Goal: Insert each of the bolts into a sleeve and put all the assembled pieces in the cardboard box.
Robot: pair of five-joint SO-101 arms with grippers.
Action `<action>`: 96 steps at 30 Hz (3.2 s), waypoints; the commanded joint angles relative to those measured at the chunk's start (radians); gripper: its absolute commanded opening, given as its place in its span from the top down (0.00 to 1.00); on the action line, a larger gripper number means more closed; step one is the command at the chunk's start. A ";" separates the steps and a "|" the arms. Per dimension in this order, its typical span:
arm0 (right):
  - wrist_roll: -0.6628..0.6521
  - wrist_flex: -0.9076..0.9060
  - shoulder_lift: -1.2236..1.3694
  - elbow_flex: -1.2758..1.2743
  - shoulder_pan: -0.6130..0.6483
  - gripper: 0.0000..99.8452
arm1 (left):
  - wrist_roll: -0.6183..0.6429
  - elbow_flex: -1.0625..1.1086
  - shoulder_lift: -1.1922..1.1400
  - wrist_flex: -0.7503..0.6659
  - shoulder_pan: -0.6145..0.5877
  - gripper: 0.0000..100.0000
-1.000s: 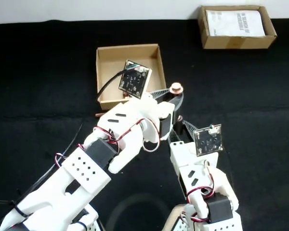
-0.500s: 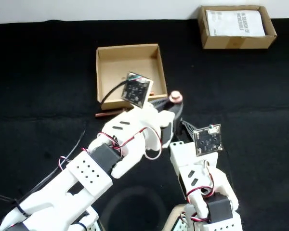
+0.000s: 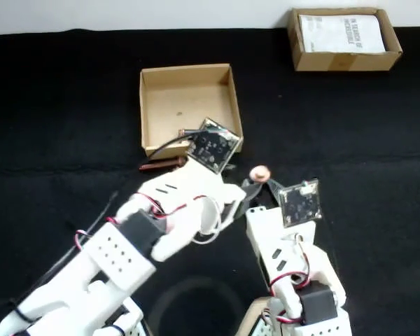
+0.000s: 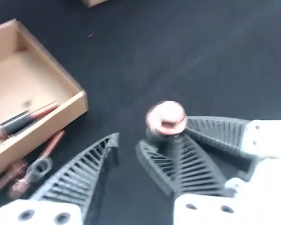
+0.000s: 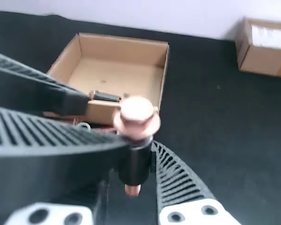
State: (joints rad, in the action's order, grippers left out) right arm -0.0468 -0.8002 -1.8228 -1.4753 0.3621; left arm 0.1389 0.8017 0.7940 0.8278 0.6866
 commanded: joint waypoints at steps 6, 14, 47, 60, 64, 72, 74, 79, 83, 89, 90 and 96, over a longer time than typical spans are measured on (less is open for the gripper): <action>0.005 0.024 -0.007 0.028 -0.016 0.99 | -0.229 -0.173 0.151 0.591 0.024 0.73; -0.129 0.079 0.028 0.142 -0.087 0.99 | -0.348 -0.130 0.395 0.755 0.012 1.00; -0.618 0.196 1.874 1.498 0.010 0.99 | -0.351 0.584 1.012 0.278 -1.095 0.99; -0.853 0.191 2.296 1.885 0.090 0.99 | 0.199 0.894 1.010 -0.114 -1.262 0.99; -0.852 0.189 2.364 1.880 0.117 0.99 | 0.235 0.894 1.010 -0.040 -1.242 0.99; -0.781 0.113 2.451 1.886 0.140 0.88 | 0.233 0.894 1.010 -0.043 -1.208 0.99; -0.735 0.064 2.450 1.891 0.154 0.82 | 0.233 0.894 1.010 -0.043 -1.208 0.99; -0.681 0.012 2.376 1.890 0.166 0.82 | 0.232 0.894 1.010 -0.043 -1.207 0.99; -0.522 -0.101 2.224 1.885 0.182 0.84 | 0.232 0.894 1.010 -0.043 -1.196 0.99; -0.290 -0.352 1.933 1.767 0.197 0.84 | 0.232 0.894 1.009 -0.043 -1.196 0.99; -0.273 -0.372 1.876 1.712 0.209 0.84 | 0.232 0.894 1.009 -0.043 -1.196 0.99; -0.269 -0.314 1.431 1.162 0.288 0.84 | 0.230 0.894 1.006 -0.043 -1.191 0.99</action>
State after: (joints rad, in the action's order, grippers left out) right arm -0.3245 -1.1546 -0.1289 -0.0376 0.6107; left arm 0.3659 1.6794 1.7990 0.7833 -0.5209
